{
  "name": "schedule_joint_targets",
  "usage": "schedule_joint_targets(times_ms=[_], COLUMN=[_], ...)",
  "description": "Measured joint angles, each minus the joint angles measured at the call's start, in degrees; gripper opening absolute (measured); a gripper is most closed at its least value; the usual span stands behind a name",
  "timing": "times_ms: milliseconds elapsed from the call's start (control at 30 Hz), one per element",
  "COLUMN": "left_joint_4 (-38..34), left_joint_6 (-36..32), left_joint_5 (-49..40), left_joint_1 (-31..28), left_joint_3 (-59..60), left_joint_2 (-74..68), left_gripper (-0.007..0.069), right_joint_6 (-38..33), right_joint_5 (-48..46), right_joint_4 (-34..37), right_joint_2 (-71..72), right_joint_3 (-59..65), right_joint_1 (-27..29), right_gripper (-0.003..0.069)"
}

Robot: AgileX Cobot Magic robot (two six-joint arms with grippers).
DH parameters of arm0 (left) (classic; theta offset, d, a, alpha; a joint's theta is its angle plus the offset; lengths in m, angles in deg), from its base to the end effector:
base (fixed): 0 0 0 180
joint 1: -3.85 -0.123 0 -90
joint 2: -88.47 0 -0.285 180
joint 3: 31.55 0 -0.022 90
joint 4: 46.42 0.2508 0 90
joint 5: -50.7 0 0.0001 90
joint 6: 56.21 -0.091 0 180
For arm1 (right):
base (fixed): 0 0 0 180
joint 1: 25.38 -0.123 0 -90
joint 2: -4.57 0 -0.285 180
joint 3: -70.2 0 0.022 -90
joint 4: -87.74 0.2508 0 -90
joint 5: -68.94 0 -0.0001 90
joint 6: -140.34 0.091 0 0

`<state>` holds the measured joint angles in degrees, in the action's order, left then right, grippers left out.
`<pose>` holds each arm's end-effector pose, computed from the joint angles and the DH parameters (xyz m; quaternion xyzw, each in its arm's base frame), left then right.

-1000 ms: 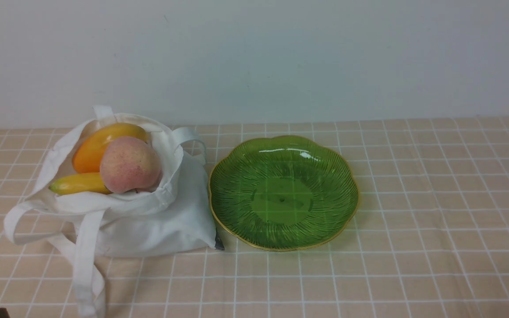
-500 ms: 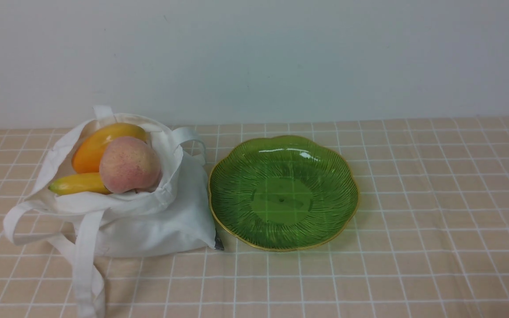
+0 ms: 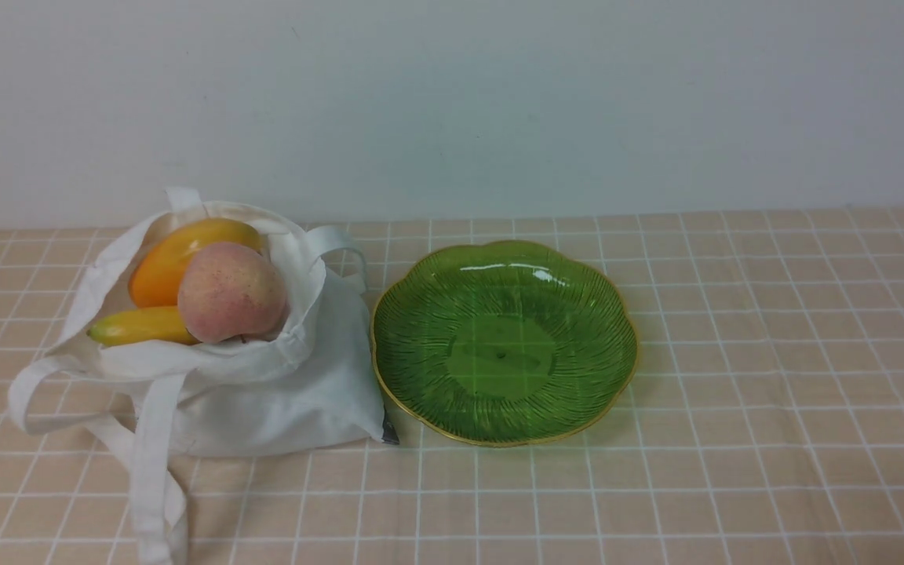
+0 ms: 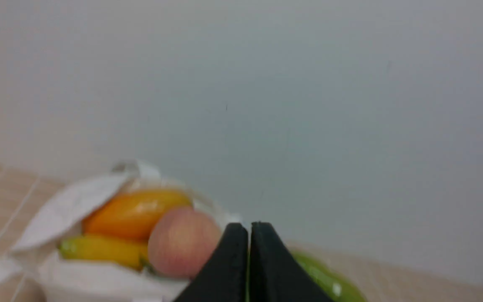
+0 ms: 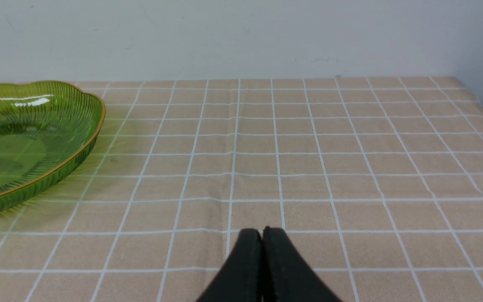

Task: Take the fruit out of the bag on the brown coffee tablecloth and place them on the plate.
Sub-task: 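Reach into the cloth bag and grasp the peach with the left gripper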

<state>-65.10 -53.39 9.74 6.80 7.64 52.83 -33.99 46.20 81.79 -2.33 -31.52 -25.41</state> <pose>0.0847 -0.0235 0.3393 -0.0463 0.8359 -0.1815 0.5159 0.0517 -0.0036 0.1723 0.0129 0.8079 -0.0151 0.5890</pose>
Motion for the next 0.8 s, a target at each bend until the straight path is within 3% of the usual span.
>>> schedule_joint_targets(times_ms=[67, 233, 400, 533, 600, 800], left_joint_4=[0.27, 0.81, 1.99, 2.11, 1.97, -0.08], left_joint_6=[-3.18, -5.15, -7.69, -12.57, -15.56, -17.83], left_joint_5=[-5.91, -9.3, -9.44, -9.13, -7.95, -2.45], left_joint_1=[0.0, 0.0, 0.0, 0.0, 0.0, 0.0], left_joint_3=[-5.86, -13.86, -19.53, -21.65, -22.28, -23.02], left_joint_2=[-8.47, -20.72, -30.83, -37.01, -41.37, -49.16], left_gripper=[-0.0008, 0.0011, 0.0113, 0.0257, 0.0407, 0.0652], right_joint_6=[0.0, 0.05, 0.05, 0.05, 0.05, 0.05], right_joint_5=[0.0, 0.0, 0.0, 0.0, 0.0, 0.0], right_joint_4=[0.0, 0.0, 0.0, 0.0, 0.0, 0.0], right_joint_2=[0.0, 0.0, 0.0, 0.0, 0.0, 0.0], right_joint_3=[0.0, 0.0, 0.0, 0.0, 0.0, 0.0], right_joint_1=[0.0, 0.0, 0.0, 0.0, 0.0, 0.0], right_gripper=[-0.0014, -0.0014, -0.0014, -0.0014, -0.0014, -0.0014])
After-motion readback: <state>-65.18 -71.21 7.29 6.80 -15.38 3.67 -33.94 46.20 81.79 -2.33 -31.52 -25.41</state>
